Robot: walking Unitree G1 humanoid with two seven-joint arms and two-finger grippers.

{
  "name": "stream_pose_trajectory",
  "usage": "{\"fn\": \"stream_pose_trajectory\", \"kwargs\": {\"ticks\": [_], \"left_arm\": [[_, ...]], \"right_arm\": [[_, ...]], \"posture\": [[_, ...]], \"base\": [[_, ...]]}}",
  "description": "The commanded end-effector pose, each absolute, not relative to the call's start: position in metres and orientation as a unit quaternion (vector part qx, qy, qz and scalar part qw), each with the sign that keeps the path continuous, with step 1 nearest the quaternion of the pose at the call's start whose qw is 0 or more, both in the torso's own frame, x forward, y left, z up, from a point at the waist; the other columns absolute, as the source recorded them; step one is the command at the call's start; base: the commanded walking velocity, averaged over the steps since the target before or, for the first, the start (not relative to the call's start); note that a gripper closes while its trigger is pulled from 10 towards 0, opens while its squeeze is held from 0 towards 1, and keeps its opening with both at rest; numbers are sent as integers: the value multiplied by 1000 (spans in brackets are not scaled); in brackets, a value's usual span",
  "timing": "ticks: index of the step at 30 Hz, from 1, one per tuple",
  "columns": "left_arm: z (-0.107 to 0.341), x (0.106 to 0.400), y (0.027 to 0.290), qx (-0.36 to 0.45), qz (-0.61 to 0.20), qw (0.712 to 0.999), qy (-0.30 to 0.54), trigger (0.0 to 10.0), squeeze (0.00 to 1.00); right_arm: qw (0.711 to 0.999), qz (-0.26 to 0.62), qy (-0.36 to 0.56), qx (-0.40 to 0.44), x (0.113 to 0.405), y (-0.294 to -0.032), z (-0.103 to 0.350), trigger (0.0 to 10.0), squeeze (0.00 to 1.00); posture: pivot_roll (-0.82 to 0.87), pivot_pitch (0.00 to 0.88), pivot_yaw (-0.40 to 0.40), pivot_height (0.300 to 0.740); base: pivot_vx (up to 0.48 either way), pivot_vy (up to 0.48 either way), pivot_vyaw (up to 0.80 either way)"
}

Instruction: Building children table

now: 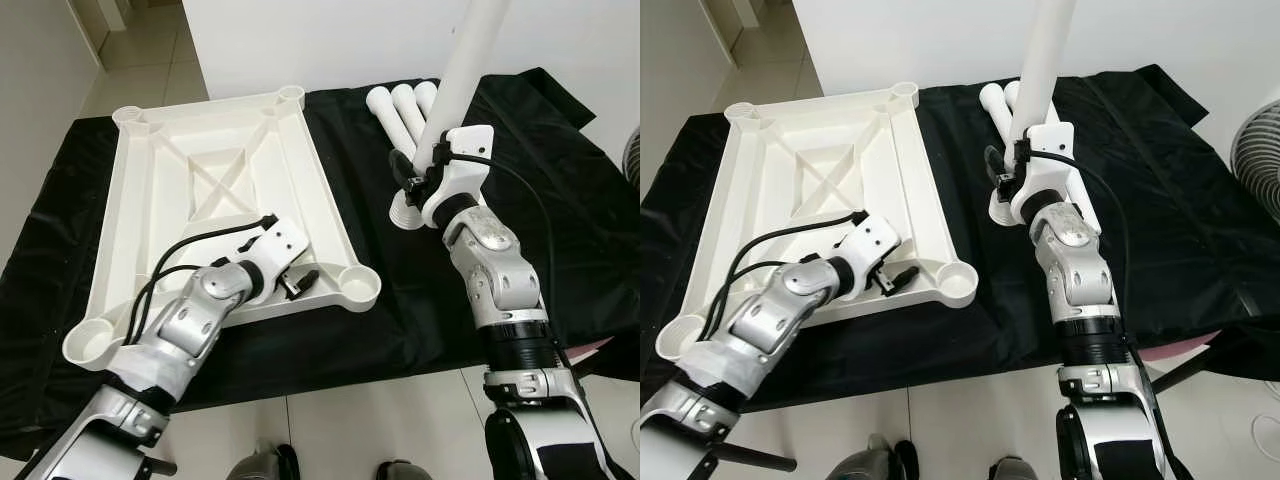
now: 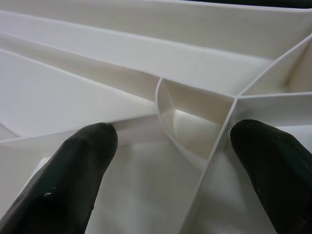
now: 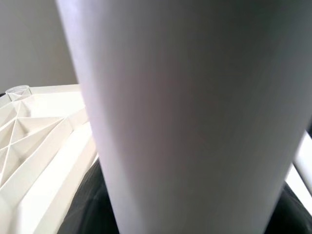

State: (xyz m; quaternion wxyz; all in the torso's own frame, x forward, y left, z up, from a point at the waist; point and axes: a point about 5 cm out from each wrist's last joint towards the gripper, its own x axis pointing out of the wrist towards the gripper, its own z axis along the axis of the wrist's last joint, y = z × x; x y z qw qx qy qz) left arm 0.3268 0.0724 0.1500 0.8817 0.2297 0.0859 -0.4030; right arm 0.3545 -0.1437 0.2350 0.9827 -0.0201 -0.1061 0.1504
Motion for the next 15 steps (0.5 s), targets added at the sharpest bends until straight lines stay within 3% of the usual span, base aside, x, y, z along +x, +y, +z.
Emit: {"fn": "stream_pose_trajectory", "kwargs": {"ticks": [1, 15], "left_arm": [[151, 327, 66, 236, -409, 878, 77, 10000, 0], [174, 341, 21, 188, -398, 897, 29, 10000, 0]], "right_arm": [[980, 162, -114, -22, 352, -139, 238, 10000, 0], [979, 167, -111, -33, 345, -137, 232, 10000, 0]], "posture": [[-122, 126, 81, 740], [-134, 117, 91, 740]], "base": [[0, 0, 0], [0, 0, 0]]}}
